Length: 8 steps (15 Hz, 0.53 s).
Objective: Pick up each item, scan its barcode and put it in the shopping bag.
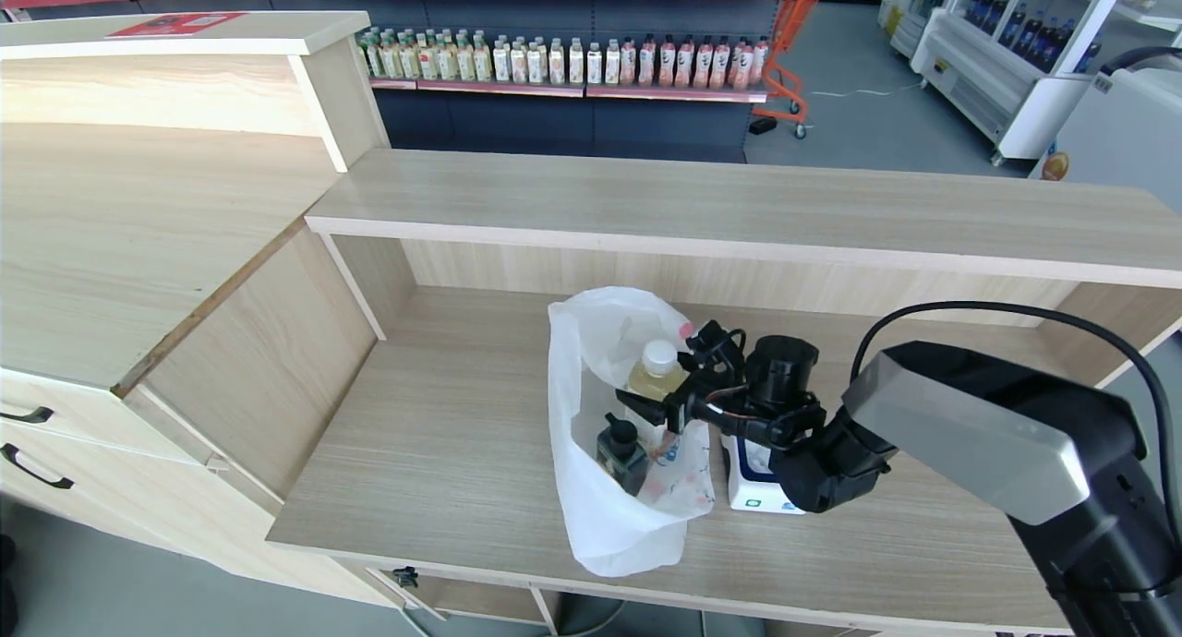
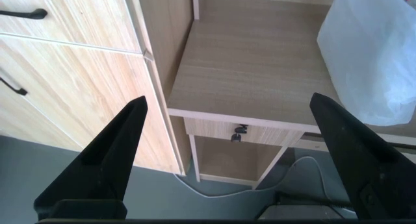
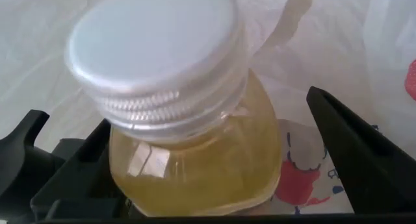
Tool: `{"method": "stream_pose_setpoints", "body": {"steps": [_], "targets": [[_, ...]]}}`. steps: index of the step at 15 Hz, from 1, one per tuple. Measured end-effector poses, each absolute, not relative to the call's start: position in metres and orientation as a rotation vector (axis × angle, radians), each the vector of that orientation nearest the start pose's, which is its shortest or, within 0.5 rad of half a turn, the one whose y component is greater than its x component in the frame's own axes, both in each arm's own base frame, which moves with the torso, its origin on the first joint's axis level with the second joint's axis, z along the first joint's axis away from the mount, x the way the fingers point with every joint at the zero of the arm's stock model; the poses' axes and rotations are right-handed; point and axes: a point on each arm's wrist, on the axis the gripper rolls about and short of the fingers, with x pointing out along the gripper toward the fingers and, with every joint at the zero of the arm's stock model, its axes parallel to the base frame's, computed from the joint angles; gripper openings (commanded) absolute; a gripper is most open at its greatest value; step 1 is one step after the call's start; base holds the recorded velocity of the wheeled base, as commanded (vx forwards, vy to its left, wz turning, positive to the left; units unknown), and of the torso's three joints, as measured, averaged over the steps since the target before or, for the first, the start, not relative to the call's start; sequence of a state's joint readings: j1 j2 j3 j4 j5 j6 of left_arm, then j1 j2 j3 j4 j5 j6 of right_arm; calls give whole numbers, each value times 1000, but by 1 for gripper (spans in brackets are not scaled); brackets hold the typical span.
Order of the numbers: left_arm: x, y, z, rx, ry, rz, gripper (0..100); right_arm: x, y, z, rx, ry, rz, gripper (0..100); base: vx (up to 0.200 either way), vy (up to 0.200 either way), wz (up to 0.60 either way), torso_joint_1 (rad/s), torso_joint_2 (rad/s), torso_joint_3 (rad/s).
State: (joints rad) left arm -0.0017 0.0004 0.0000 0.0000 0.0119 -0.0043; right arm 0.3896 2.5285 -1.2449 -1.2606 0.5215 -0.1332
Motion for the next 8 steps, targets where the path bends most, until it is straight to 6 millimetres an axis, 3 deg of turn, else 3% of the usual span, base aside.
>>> {"method": "stream_pose_setpoints", "body": {"steps": [3, 8], "targets": [[-23, 0, 75, -4, 0, 10, 100, 429, 182, 30, -104, -38, 896, 100, 0, 0, 0, 0, 0, 0], [-23, 0, 75, -4, 0, 11, 100, 417, 167, 73, 75, -11, 877, 100, 0, 0, 0, 0, 0, 0]]}}
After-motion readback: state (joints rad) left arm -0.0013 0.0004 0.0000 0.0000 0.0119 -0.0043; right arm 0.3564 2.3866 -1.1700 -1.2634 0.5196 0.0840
